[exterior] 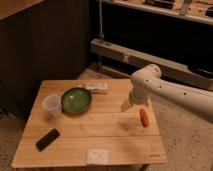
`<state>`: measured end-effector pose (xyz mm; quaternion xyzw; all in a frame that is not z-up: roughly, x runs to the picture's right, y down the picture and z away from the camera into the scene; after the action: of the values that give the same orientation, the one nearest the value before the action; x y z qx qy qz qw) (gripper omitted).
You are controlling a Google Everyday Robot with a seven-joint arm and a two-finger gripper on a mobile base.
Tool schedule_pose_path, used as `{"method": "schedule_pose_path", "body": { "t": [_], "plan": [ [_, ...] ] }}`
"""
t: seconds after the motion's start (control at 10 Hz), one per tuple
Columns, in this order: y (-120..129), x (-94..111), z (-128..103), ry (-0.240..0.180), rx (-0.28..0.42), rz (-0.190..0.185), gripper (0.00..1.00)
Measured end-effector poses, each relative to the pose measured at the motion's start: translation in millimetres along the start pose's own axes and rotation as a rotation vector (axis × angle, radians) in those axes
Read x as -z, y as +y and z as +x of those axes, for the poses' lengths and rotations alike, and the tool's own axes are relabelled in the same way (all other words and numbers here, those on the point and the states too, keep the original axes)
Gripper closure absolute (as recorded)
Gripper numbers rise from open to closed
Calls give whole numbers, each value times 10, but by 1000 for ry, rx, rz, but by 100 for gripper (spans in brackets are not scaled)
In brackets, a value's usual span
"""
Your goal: Place the pepper on the white sponge
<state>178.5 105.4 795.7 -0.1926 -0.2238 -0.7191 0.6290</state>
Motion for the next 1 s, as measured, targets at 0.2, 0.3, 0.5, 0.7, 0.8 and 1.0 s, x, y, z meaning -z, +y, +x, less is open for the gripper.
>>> {"method": "schedule_pose_path", "body": {
  "t": [0.2, 0.3, 0.5, 0.7, 0.8, 1.0],
  "plan": [
    [197, -159, -105, -18, -57, -10, 20],
    [220, -233, -129, -31, -70, 9, 20],
    [331, -383, -207, -51, -74, 81, 20],
    [344, -467, -224, -65, -65, 101, 20],
    [324, -486, -216, -67, -62, 92, 20],
    [392, -499, -241, -64, -71, 73, 20]
  ]
}}
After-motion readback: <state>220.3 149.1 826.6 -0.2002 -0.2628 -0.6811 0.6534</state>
